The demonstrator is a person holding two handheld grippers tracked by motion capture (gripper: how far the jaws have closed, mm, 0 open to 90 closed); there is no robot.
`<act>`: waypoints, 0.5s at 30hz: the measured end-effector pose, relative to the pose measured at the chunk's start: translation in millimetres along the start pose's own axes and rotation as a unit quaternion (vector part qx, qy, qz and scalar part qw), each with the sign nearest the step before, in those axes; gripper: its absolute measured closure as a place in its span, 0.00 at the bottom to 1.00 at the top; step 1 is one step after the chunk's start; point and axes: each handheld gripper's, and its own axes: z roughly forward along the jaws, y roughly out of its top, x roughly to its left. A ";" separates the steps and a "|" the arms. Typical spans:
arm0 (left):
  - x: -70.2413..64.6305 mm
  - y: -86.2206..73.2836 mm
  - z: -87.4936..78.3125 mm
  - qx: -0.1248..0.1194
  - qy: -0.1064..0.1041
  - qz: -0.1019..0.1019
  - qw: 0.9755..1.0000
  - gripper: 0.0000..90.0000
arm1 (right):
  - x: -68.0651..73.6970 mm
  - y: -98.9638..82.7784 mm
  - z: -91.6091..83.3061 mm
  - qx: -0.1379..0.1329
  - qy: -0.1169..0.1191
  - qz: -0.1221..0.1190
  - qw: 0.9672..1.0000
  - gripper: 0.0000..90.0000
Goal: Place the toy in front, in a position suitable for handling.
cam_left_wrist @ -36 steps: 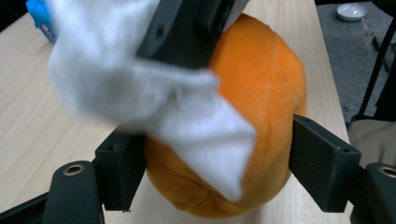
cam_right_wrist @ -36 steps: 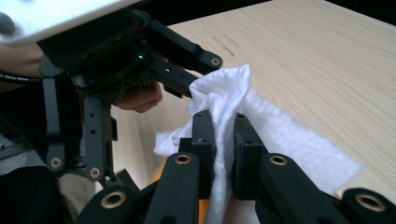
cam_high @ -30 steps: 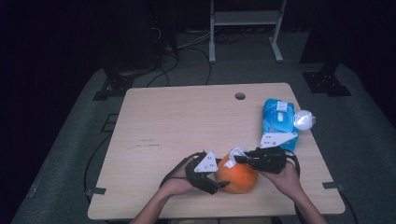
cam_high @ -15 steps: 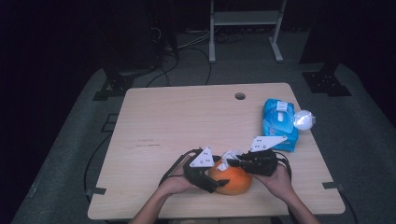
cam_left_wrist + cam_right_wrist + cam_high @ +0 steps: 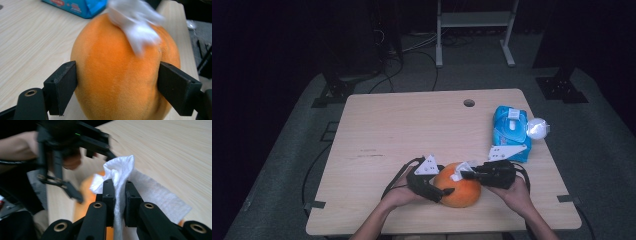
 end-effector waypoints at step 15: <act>-7.7 2.6 -0.3 0.013 -0.002 0.044 0.999 0.18 | -2.8 -1.6 3.1 0.001 -0.016 0.000 1.000 0.90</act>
